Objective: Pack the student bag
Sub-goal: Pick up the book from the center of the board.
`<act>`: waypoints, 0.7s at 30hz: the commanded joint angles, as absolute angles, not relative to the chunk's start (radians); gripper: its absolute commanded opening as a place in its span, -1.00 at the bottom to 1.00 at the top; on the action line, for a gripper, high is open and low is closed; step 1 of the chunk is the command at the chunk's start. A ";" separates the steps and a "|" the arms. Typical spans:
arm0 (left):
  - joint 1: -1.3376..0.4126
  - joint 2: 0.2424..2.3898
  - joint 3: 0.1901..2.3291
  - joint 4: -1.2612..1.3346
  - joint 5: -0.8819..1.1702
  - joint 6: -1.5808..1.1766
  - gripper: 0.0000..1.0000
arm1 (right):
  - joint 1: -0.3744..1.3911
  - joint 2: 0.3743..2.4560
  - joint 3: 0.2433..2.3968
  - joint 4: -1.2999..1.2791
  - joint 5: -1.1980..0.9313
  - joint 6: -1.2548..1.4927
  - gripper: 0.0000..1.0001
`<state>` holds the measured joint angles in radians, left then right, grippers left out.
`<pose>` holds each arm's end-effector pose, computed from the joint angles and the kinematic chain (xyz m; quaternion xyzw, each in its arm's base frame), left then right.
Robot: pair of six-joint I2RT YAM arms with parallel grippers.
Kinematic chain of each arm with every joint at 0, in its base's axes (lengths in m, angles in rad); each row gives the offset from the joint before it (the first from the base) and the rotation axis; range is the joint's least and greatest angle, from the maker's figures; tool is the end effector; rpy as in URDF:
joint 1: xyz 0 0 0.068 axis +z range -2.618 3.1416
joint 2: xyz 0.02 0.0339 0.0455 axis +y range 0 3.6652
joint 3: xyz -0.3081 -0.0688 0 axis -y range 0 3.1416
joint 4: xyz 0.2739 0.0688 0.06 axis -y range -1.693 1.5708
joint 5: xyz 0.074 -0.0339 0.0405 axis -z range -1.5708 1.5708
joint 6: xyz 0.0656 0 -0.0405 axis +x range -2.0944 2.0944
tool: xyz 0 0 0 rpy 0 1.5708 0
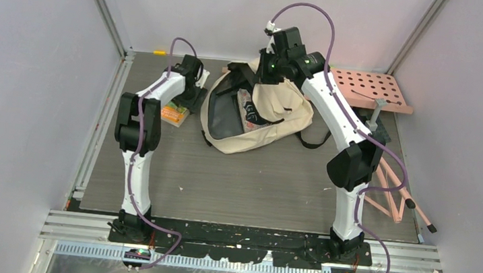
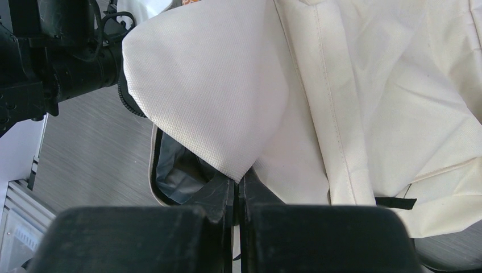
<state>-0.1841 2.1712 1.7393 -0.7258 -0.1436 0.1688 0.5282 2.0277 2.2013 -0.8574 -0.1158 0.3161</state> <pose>0.5166 -0.0866 0.1803 0.1569 0.9636 0.0686 0.2051 0.4481 0.2702 0.4085 -0.1201 0.8940 0.2232 0.3694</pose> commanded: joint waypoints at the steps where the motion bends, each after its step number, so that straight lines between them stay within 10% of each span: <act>1: -0.167 2.199 1.759 -0.746 -0.166 0.179 0.29 | 0.534 1.974 2.261 -0.794 -0.107 0.315 -0.99; 6: -0.167 2.211 1.736 -0.737 -0.216 0.172 0.27 | 0.533 1.975 2.264 -0.793 -0.110 0.318 -0.99; 13: -0.167 2.186 1.713 -0.731 -0.207 0.128 -0.96 | 0.534 1.973 2.260 -0.794 -0.113 0.320 -0.99; 21: -0.167 1.998 1.654 -0.750 -0.140 0.039 -1.00 | 0.534 1.962 2.253 -0.779 -0.109 0.329 -0.99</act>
